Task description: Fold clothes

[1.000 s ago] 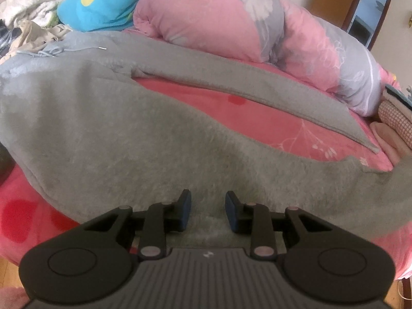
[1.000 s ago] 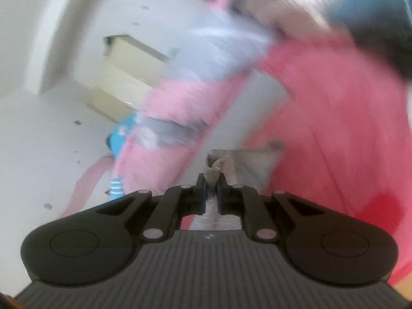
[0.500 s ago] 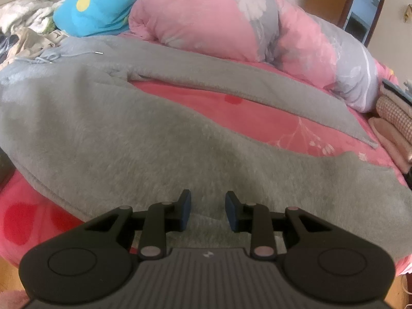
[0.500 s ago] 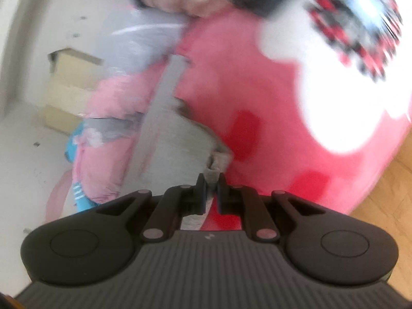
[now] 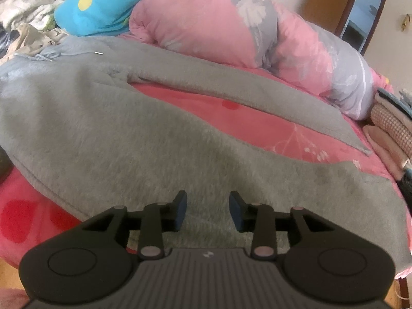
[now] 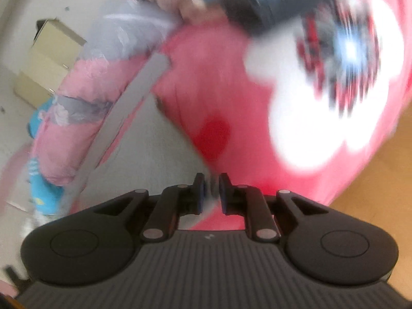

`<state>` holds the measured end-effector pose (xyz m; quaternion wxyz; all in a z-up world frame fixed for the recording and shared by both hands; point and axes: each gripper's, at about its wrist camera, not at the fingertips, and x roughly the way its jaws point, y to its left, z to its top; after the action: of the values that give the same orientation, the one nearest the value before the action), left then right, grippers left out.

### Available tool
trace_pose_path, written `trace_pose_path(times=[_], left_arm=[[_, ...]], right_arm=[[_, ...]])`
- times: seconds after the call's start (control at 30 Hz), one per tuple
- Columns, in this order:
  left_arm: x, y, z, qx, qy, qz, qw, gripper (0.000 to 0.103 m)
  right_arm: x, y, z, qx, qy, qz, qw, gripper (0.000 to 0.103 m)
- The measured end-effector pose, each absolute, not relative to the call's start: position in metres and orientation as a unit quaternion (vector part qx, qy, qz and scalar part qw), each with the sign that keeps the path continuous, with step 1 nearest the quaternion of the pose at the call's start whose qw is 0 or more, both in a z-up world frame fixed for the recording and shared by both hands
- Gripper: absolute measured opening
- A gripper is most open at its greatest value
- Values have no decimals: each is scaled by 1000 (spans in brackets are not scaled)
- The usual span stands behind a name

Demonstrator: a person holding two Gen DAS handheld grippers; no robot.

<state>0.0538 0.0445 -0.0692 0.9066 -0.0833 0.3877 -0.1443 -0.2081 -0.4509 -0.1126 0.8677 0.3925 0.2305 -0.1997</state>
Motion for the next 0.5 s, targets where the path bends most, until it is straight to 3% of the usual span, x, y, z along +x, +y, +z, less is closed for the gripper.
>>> trace_pose_path(times=[0.2,0.27,0.5], left_arm=[[53,48,-66,-95,378,-149,909,46],[53,52,-63,-104,367,-148,912,46],[70,52,-48,-65,327,-121,935,51]], right_arm=[[-147,-469,-86,331,228,-161,901,32],[-116,-476,-87,316,242,-136,907,43],[-26,-515,-99,317,284,-104,899,43]])
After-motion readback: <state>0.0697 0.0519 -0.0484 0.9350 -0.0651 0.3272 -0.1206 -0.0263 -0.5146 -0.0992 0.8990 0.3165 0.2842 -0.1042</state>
